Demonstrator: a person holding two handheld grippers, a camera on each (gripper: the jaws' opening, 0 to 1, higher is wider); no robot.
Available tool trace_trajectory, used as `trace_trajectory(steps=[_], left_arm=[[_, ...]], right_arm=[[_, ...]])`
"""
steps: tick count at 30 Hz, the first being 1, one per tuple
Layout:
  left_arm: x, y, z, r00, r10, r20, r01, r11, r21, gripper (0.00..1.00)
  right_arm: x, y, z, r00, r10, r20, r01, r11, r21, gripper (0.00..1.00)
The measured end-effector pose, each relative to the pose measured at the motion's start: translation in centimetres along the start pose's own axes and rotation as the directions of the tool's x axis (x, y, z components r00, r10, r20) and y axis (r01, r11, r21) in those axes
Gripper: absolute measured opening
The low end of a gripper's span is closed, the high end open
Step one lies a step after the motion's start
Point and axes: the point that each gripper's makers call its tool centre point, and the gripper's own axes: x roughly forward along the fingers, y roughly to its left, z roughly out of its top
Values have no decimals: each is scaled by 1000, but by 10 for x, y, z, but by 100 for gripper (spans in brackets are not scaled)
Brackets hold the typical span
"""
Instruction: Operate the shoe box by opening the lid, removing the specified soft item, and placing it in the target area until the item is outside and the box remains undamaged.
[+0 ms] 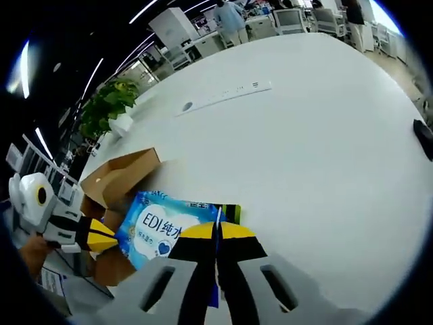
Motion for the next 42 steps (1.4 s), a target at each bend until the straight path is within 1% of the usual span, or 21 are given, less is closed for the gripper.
trace_trajectory(steps=[3, 4, 5, 9, 12, 15, 20, 23, 31, 34, 39, 42], left_arm=[[3, 3, -1, 1000, 15, -19, -14, 1000, 27, 0], [3, 4, -1, 999, 24, -28, -23, 998, 51, 0], [4, 3, -1, 999, 22, -29, -21, 998, 53, 0], [10, 2, -5, 997, 38, -73, -31, 994, 101, 0], [14, 1, -8, 994, 48, -96, -34, 990, 136, 0], [15, 2, -8, 994, 57, -98, -42, 987, 155, 0], [14, 3, -8, 994, 57, -97, -41, 987, 156, 0], [15, 3, -10, 992, 77, -102, -56, 978, 200, 0], [17, -1, -17, 987, 98, -130, -61, 962, 266, 1], [14, -1, -17, 985, 119, -129, -78, 955, 288, 3], [11, -4, -16, 988, 102, -115, -67, 959, 277, 9], [8, -6, -14, 991, 89, -95, -62, 964, 257, 12]], right_arm=[[4, -1, 0, 1000, -2, 5, 2, 1000, 9, 0], [5, -1, 0, 1000, -4, 6, 4, 1000, 12, 0], [5, -1, 0, 1000, -5, 8, 4, 1000, 13, 0], [12, -5, -2, 1000, -13, 7, 13, 999, 31, 0], [14, -7, -5, 1000, -20, 3, 20, 999, 37, 0], [14, -7, -3, 1000, -20, 18, 19, 999, 37, 0], [13, -5, 0, 999, -14, 33, 13, 999, 39, 0], [15, -5, -1, 999, -19, 31, 18, 999, 35, 0], [13, -7, -2, 999, -27, 40, 26, 999, 29, 1], [10, -7, -1, 999, -28, 43, 28, 1000, -14, 2], [4, -7, -1, 999, -30, 44, 32, 999, -39, 2], [-1, -10, 0, 998, -47, 52, 50, 997, -65, 1]])
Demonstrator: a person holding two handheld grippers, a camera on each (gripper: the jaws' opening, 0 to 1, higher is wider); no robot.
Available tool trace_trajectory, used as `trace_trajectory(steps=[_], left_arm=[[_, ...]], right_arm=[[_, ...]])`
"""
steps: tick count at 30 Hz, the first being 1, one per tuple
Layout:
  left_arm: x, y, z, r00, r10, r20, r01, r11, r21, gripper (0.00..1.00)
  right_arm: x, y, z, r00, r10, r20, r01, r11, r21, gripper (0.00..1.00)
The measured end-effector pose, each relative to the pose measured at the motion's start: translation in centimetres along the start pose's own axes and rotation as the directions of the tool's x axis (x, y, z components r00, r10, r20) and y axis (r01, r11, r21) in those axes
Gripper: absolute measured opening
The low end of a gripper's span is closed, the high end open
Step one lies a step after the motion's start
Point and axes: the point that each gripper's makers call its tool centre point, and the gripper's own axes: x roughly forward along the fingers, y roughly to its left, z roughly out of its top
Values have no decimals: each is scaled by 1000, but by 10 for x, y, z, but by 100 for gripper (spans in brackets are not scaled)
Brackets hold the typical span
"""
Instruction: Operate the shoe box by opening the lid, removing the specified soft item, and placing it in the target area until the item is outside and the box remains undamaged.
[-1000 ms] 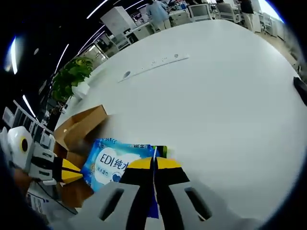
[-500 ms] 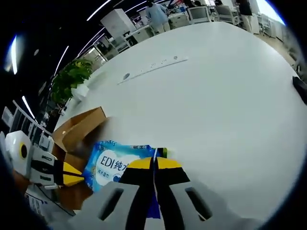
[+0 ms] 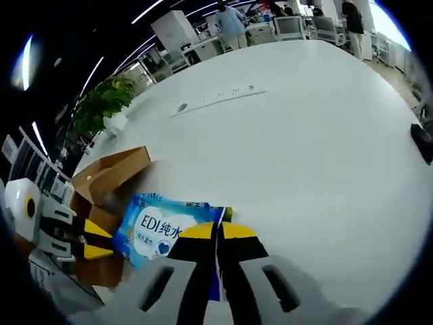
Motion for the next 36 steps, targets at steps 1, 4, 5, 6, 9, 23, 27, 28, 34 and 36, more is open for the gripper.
trace_trajectory(steps=[1, 4, 5, 6, 9, 23, 27, 28, 34, 36], left_arm=[[-2, 0, 1, 1000, -1, 10, 1, 1000, -8, 13], [-7, 0, 3, 1000, -6, 28, 7, 1000, -29, 16], [-9, 2, 4, 999, -3, 40, 4, 999, -38, 17], [-10, 2, 5, 999, -2, 43, 4, 999, -39, 18], [-18, 4, 7, 997, -5, 73, 10, 998, -68, 21], [-56, 17, -1, 988, 4, 154, 20, 989, -150, 27], [-64, 22, -7, 986, 10, 165, 18, 985, -172, 28], [-67, 24, -10, 986, 15, 165, 15, 984, -179, 28], [-79, 33, -26, 983, 39, 177, -1, 978, -209, 28], [-83, 37, -33, 983, 47, 176, -8, 976, -216, 28]], right_arm=[[-2, 0, 0, 1000, 1, 1, -1, 1000, -5, 1], [-8, 3, 0, 1000, 11, 1, -11, 999, -46, 1], [-11, 5, 1, 1000, 13, 1, -12, 997, -82, 2], [-13, 7, 0, 1000, 14, -5, -14, 995, -96, 4], [-20, 13, 1, 1000, 17, -5, -17, 984, -179, 5], [-50, 58, 7, 996, 87, -10, -85, 948, -308, 21], [-55, 72, 7, 994, 107, -10, -104, 931, -350, 25], [-57, 76, 7, 993, 114, -11, -110, 927, -358, 25], [-61, 98, 3, 989, 144, -36, -145, 888, -437, 28], [-63, 107, 2, 987, 157, -40, -158, 875, -457, 29]])
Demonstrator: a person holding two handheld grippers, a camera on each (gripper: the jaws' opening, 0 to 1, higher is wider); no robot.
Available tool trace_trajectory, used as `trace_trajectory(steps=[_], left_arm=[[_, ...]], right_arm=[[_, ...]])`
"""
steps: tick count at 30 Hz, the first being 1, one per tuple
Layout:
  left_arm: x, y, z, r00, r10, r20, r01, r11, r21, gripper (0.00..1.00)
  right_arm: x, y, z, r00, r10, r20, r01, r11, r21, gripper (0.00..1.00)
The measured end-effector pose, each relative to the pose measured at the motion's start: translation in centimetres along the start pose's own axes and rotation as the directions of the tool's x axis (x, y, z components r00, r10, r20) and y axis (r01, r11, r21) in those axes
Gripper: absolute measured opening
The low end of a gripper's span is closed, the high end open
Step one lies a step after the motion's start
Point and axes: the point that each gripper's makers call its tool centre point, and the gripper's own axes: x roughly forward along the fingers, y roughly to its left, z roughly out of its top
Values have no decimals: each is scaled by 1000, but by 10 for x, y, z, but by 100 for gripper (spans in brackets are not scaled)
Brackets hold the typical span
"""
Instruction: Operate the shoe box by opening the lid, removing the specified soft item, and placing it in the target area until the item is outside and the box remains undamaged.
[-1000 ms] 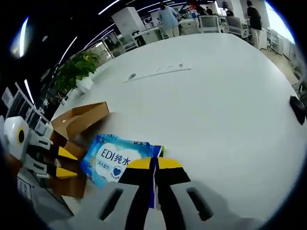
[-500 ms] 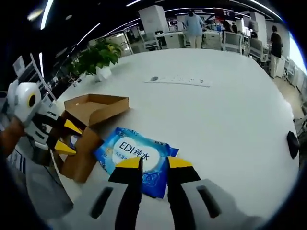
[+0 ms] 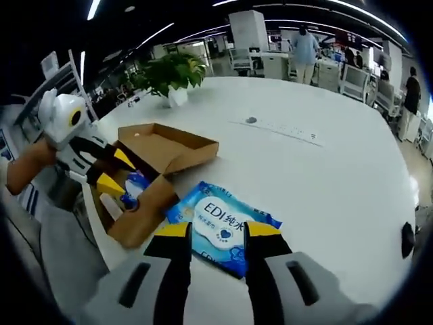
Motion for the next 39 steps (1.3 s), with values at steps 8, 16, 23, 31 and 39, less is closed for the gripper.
trace_trajectory(steps=[8, 16, 23, 31, 39], left_arm=[[-15, 17, -20, 1000, 4, 5, -4, 999, -44, 28], [-21, 18, -38, 998, -59, -4, 59, 998, -29, 27], [-18, 15, -52, 993, -106, -45, 108, 994, 30, 26], [-8, 13, -61, 985, -138, -108, 145, 987, 65, 24], [6, 13, -72, 969, -160, -191, 181, 979, 98, 19]], right_arm=[[6, 29, 13, 999, 51, -3, -51, 996, -78, 31], [24, 61, 23, 994, 112, -13, -113, 979, -172, 30], [41, 83, 27, 986, 160, -34, -164, 958, -235, 28], [62, 104, 28, 978, 196, -74, -209, 930, -301, 28], [82, 122, 28, 969, 224, -109, -248, 903, -351, 26]])
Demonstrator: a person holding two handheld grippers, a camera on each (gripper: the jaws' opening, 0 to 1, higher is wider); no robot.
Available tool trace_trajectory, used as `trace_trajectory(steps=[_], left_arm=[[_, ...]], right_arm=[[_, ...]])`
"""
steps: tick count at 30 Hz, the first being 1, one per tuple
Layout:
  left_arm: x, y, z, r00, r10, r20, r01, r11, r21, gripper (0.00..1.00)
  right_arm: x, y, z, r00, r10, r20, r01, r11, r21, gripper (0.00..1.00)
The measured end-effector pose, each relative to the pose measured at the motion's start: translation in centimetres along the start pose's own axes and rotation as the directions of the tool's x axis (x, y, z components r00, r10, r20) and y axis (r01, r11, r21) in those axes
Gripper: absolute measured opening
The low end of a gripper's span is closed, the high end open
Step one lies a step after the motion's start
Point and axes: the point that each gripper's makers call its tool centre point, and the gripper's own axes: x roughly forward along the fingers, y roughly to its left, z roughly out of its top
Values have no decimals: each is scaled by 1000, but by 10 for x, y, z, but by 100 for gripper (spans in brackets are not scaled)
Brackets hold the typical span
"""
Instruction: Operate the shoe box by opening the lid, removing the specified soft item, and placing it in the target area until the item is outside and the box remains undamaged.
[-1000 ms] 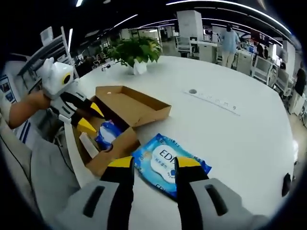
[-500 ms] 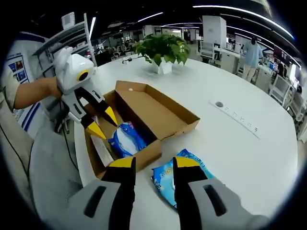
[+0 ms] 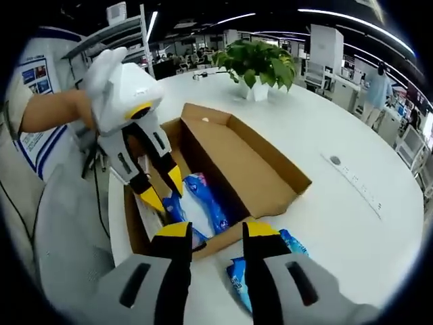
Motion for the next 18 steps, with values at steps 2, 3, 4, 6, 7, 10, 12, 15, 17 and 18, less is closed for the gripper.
trace_trajectory(steps=[2, 3, 4, 6, 7, 10, 12, 15, 17, 18], left_arm=[[3, 0, -2, 1000, -6, -18, 6, 1000, 5, 19], [5, 1, -3, 1000, -8, -24, 8, 1000, 5, 19], [6, 2, -3, 1000, -8, -28, 9, 1000, 6, 19], [7, 3, -4, 999, -5, -33, 6, 1000, 11, 19], [7, 5, -3, 1000, -2, -31, 2, 1000, 10, 19], [9, 5, -5, 999, -14, -35, 14, 1000, -1, 19], [10, 5, -7, 999, -15, -46, 15, 1000, -2, 18], [10, 4, -8, 999, -20, -49, 19, 1000, -7, 15], [8, 4, -8, 999, -17, -47, 17, 1000, 2, 12], [7, 4, -8, 999, -17, -45, 17, 1000, 3, 11]], right_arm=[[5, 2, 0, 1000, 9, -8, -9, 1000, -10, 26], [10, 3, 0, 1000, 13, -18, -13, 1000, -21, 26], [11, 4, 0, 1000, 13, -20, -14, 1000, -26, 26], [17, 6, 1, 999, 19, -28, -20, 999, -35, 26], [20, 7, 1, 999, 23, -31, -24, 999, -38, 26], [30, 10, 0, 998, 31, -47, -34, 998, -50, 25], [36, 11, -1, 998, 34, -59, -37, 998, -54, 23], [46, 11, -3, 996, 34, -83, -40, 997, -70, 23], [52, 11, -3, 995, 34, -96, -42, 995, -85, 22], [55, 11, -4, 994, 32, -104, -42, 995, -95, 21]])
